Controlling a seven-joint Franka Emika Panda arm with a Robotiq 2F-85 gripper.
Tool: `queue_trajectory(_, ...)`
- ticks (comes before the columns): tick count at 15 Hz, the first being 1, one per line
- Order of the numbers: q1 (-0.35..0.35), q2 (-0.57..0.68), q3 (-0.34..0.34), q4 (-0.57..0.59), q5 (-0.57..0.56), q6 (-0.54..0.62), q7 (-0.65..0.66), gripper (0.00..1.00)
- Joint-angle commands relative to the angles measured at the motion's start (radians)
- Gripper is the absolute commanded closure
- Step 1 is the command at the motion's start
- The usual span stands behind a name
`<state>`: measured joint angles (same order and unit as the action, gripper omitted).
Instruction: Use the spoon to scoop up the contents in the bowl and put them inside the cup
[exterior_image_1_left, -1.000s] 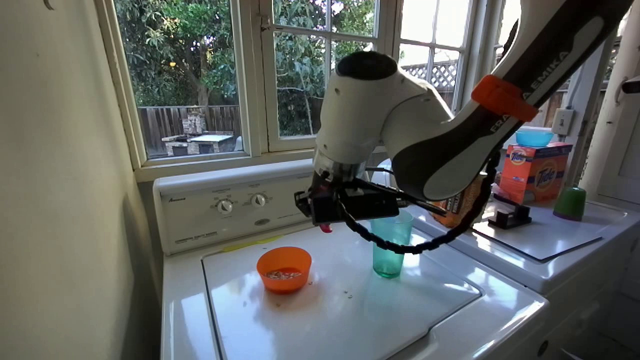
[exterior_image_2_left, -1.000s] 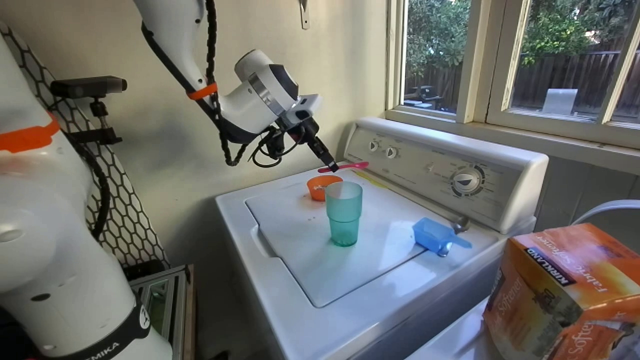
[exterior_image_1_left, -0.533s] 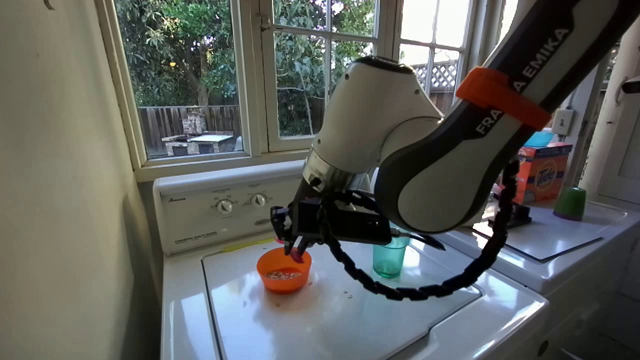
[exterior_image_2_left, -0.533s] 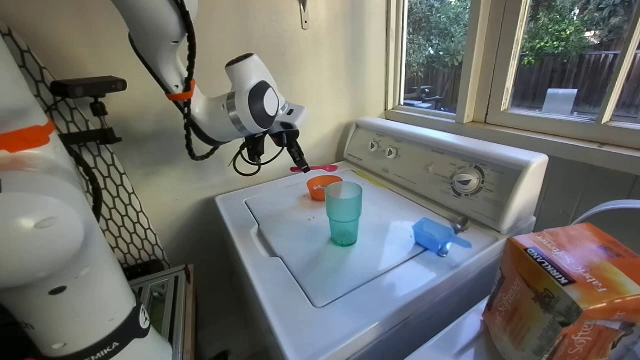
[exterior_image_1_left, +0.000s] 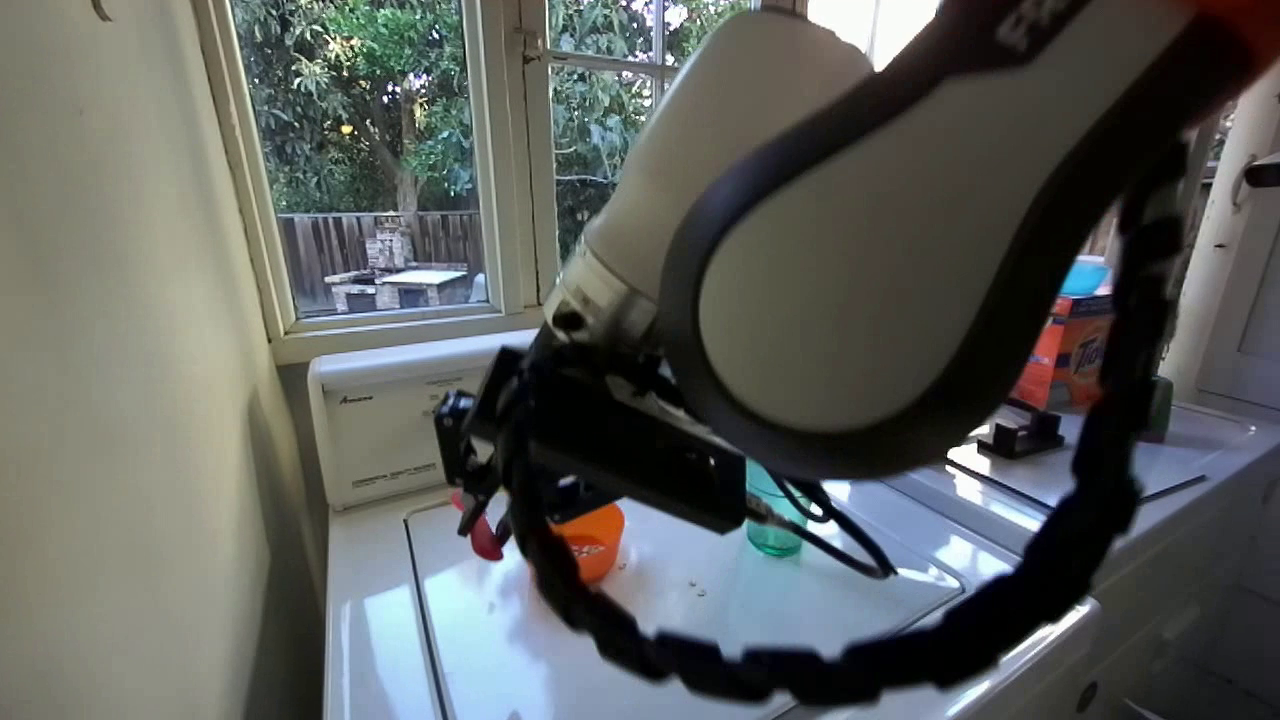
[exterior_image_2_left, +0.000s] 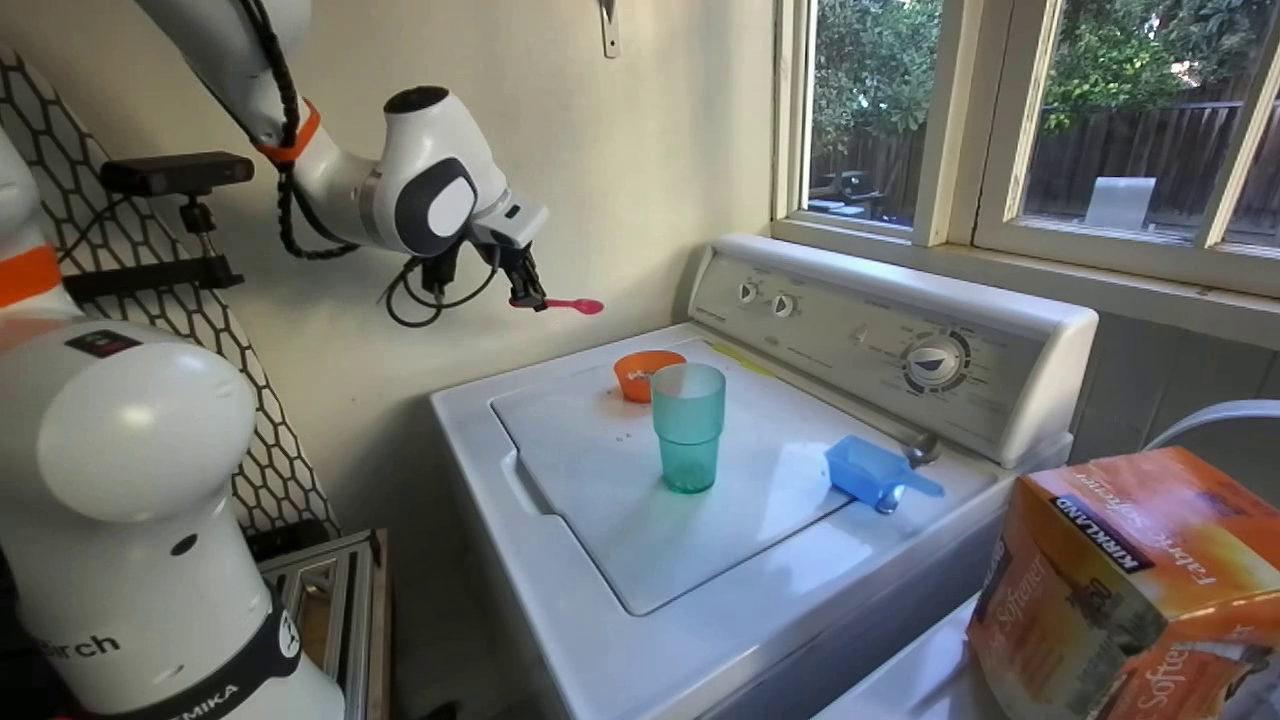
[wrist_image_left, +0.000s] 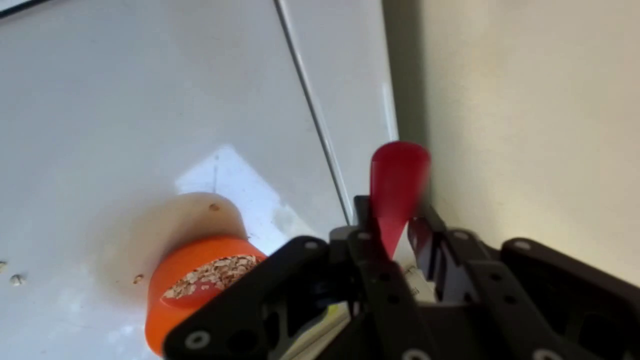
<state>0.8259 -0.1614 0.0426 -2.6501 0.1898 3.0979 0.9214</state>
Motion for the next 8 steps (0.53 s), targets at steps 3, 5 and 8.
queue_trajectory(3,0.151,-0.315,-0.306,0.002,0.258,-0.295,-0.213,0.94)
queue_trajectory(5,0.033,-0.248,-0.179,0.028,0.312,-0.27,-0.246,0.78)
queue_trajectory(8,0.042,-0.334,-0.284,0.036,0.37,-0.384,-0.334,0.78)
